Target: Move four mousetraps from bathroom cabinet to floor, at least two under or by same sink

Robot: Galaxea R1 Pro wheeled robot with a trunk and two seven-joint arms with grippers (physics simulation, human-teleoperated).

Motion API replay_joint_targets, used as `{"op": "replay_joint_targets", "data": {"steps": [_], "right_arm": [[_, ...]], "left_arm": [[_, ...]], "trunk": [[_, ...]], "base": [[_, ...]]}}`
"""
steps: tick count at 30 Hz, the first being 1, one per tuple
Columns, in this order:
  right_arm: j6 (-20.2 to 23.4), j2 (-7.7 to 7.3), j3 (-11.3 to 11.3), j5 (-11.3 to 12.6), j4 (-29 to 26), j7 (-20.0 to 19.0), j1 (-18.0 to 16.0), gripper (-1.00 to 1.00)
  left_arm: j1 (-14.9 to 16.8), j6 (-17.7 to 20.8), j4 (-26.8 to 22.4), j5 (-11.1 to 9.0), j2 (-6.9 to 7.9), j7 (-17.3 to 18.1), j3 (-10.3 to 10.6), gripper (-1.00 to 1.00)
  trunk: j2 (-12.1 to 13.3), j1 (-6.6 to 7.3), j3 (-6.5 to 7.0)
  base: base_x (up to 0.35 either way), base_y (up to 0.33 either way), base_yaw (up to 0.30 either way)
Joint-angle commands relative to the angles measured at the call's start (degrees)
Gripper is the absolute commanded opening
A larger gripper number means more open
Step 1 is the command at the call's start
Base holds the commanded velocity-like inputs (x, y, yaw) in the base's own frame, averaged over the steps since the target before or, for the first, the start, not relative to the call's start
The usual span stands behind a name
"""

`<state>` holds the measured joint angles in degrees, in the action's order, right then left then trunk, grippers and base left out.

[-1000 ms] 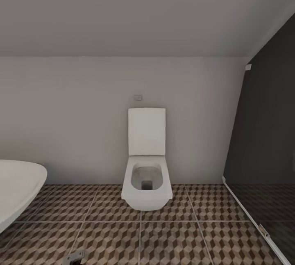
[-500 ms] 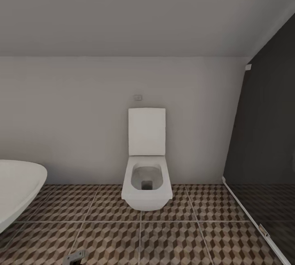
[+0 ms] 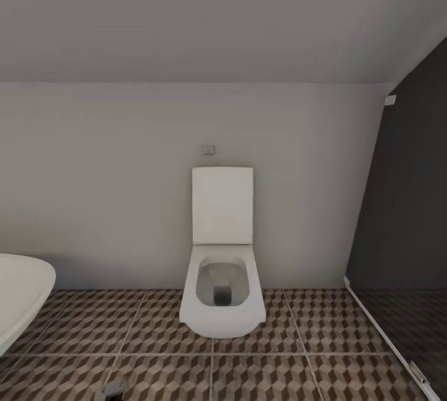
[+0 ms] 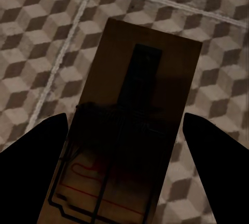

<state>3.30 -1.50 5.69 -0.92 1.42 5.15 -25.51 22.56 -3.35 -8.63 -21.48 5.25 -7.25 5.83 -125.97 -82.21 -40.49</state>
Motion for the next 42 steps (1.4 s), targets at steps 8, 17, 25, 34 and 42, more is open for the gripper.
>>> {"op": "replay_joint_targets", "data": {"steps": [8, 17, 25, 34, 42], "right_arm": [[0.1, 0.00, 0.4, 0.1, 0.1, 0.1, -0.1, -1.00], [-0.2, -0.15, 0.4, 0.2, 0.1, 0.1, -0.1, -1.00], [-0.4, -0.61, 0.4, 0.1, 0.1, 0.1, -0.1, -1.00], [-0.5, -0.51, 0.5, -0.1, 0.1, 0.2, -0.1, -1.00], [-0.4, -0.37, 0.5, -0.1, 0.1, 0.2, -0.1, -1.00]], "left_arm": [[0.0, -0.2, 0.0, -0.5, 0.02, -0.2, 0.5, -1.00], [0.0, -0.2, 0.0, -0.5, 0.11, -0.2, 0.4, -1.00], [0.0, -0.2, 0.1, -2.4, 1.75, -0.3, 0.3, -1.00], [0.0, -0.2, 0.1, -9.3, 3.10, -0.1, 0.6, -1.00], [0.0, -0.3, 0.1, -9.8, 3.10, 0.0, 0.7, -1.00]], "trunk": [[0.0, -0.02, -0.06], [0.0, -0.02, -0.06], [0.0, -0.02, -0.06], [0.0, -0.02, -0.06], [0.0, -0.02, -0.06]], "base": [[0.322, 0.000, 0.000], [0.207, 0.000, 0.000], [0.022, 0.000, 0.000], [0.001, 0.000, 0.000], [0.000, 0.000, 0.000]]}}
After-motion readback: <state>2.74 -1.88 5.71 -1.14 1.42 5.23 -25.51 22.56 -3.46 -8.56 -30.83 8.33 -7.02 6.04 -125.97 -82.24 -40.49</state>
